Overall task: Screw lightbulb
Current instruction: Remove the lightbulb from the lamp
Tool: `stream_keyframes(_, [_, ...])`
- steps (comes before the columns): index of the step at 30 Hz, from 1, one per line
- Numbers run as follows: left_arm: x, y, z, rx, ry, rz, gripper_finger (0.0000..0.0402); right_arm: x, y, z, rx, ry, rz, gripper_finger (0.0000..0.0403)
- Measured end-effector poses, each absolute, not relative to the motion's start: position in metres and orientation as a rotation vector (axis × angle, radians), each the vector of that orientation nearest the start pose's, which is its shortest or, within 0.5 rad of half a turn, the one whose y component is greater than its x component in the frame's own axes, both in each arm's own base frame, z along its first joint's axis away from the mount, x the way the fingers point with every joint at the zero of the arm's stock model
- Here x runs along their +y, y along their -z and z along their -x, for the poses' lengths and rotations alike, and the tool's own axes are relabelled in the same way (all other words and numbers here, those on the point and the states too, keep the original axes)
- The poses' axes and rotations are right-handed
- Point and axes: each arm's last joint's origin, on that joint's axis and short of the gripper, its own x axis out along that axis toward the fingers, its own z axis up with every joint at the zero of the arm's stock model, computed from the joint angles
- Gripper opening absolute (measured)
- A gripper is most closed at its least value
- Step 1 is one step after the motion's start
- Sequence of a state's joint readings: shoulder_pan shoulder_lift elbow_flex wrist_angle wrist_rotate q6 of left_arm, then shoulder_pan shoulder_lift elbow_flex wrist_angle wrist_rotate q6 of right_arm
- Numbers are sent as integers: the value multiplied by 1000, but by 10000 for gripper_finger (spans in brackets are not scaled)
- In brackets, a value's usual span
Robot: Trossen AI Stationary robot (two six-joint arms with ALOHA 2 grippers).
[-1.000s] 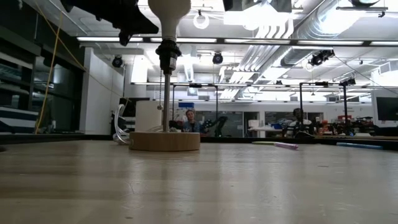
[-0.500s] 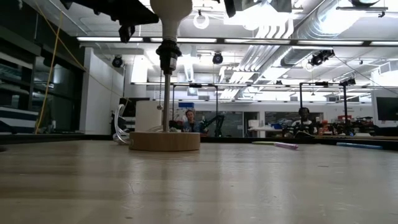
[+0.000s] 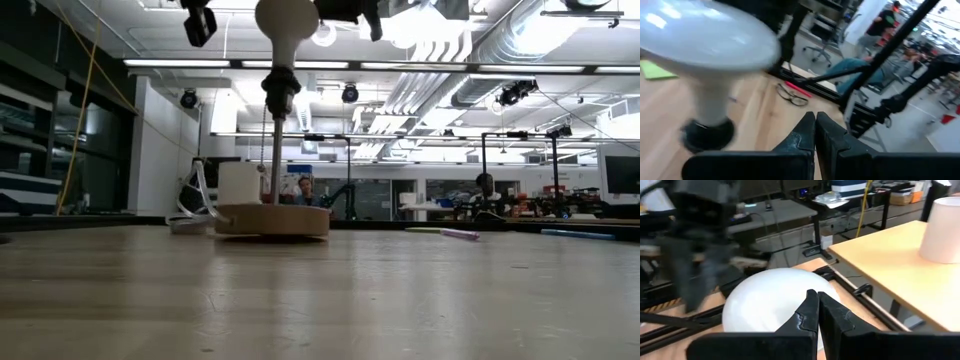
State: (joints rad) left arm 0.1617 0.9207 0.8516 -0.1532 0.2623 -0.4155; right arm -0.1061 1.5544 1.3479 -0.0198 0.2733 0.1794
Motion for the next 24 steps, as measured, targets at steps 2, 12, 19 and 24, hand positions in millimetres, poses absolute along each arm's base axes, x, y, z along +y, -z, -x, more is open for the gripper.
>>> stream_keyframes(2, [20, -336, -201, 241, 80, 459, 0, -51, -355, -358, 184, 405, -154, 0])
stream_keyframes(12, [20, -347, -183, 152, -91, 378, 0, -47, -369, -349, 133, 331, -147, 0])
stream_keyframes(19, [39, -343, -162, 182, -488, 274, 0, -22, -382, -342, 92, 238, -155, 0])
stream_keyframes(24, [58, -340, -173, 176, -492, 268, 0, 5, -380, -346, 97, 140, -221, 0])
